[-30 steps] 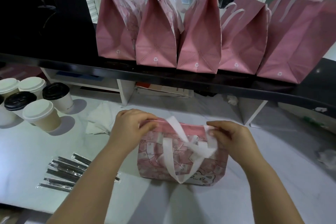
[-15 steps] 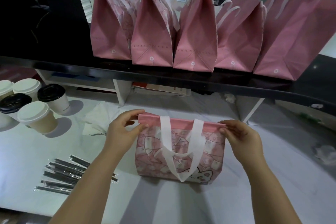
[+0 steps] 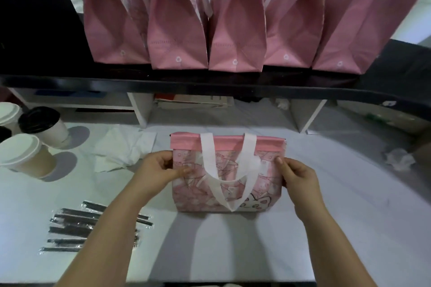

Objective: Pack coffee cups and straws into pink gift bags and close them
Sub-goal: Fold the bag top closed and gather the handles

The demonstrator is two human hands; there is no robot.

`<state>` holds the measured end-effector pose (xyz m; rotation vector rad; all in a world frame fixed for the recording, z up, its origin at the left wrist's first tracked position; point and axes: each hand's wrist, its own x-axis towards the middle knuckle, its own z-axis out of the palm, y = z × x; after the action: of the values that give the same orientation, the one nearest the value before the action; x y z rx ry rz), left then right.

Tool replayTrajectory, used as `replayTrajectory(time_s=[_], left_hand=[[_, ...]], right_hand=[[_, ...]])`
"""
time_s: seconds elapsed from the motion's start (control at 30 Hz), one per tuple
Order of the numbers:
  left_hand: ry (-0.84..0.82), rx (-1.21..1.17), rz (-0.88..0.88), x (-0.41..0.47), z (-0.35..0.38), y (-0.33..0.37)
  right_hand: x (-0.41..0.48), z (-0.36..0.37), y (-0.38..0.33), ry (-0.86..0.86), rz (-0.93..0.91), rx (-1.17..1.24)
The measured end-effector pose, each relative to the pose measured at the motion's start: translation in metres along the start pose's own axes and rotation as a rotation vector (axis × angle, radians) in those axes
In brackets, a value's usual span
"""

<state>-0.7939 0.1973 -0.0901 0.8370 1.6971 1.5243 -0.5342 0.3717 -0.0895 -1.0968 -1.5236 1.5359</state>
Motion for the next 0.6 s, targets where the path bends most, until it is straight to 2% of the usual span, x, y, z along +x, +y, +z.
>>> replayTrajectory(time_s=[0.23,0.43,0.6], left_hand=[[0.069,0.002,0.126,0.032,0.009,0.002],[0.102,-0.078,0.015,0.022,-0.003,-0.039],[0.068,-0.151,0.022,0.019,-0.006,-0.048]], right_hand=[[-0.001,0.025,-0.005,0.125,0.003,0.151],[-0.023,0.016,0.035,0.149,0.044,0.145],[-0.033,0.028,0.051,0.149,0.047,0.145]])
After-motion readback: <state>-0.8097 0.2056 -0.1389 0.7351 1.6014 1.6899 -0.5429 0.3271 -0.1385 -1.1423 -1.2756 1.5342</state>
